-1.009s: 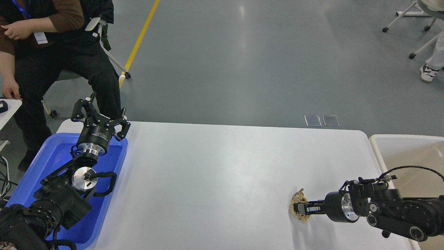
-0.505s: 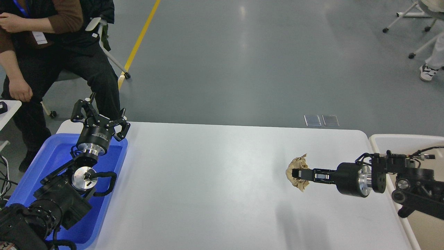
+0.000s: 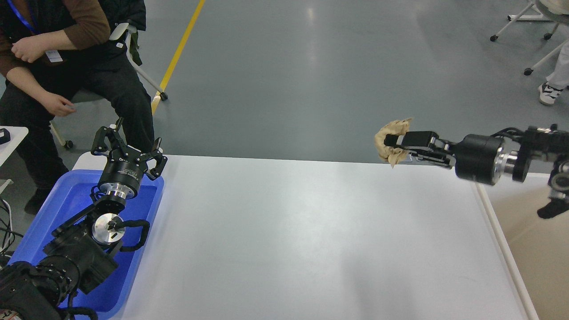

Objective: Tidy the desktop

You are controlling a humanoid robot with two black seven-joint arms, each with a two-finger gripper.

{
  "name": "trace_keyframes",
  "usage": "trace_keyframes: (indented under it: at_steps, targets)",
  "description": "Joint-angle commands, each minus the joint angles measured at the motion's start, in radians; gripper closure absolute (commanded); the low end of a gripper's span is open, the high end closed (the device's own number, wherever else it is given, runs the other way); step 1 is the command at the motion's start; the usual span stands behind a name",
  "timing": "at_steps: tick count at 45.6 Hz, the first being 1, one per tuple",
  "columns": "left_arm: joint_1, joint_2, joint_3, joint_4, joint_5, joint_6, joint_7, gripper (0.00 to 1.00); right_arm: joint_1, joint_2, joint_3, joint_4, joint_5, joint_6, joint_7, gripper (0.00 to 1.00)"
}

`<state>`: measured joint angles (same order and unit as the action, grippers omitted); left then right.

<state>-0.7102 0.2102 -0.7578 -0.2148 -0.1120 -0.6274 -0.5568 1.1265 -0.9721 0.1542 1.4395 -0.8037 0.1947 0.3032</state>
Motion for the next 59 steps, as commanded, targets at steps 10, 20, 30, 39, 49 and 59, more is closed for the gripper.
trace_keyframes:
  at_steps: [10, 20, 30, 39, 49, 59]
  targets:
    - [0.0, 0.0, 0.0, 0.0, 0.0, 0.0, 0.0, 0.0, 0.079, -0.047, 0.015, -0.169, 0.208, 0.011, -0.01, 1.0]
    - [0.0, 0.0, 0.0, 0.0, 0.0, 0.0, 0.0, 0.0, 0.044, -0.028, -0.018, -0.473, 0.333, 0.0, -0.018, 1.0]
    - [0.0, 0.0, 0.0, 0.0, 0.0, 0.0, 0.0, 0.0, -0.065, 0.113, -0.019, -0.94, 0.353, -0.026, -0.024, 1.0]
    - [0.0, 0.0, 0.0, 0.0, 0.0, 0.0, 0.0, 0.0, -0.14, 0.314, -0.019, -1.392, 0.353, -0.023, -0.024, 1.0]
    - [0.0, 0.0, 0.0, 0.0, -0.001, 0.0, 0.0, 0.0, -0.215, 0.417, -0.016, -1.573, 0.353, -0.075, -0.047, 1.0]
    - [0.0, 0.0, 0.0, 0.0, 0.0, 0.0, 0.0, 0.0, -0.326, 0.447, -0.019, -1.573, 0.351, -0.239, -0.122, 1.0]
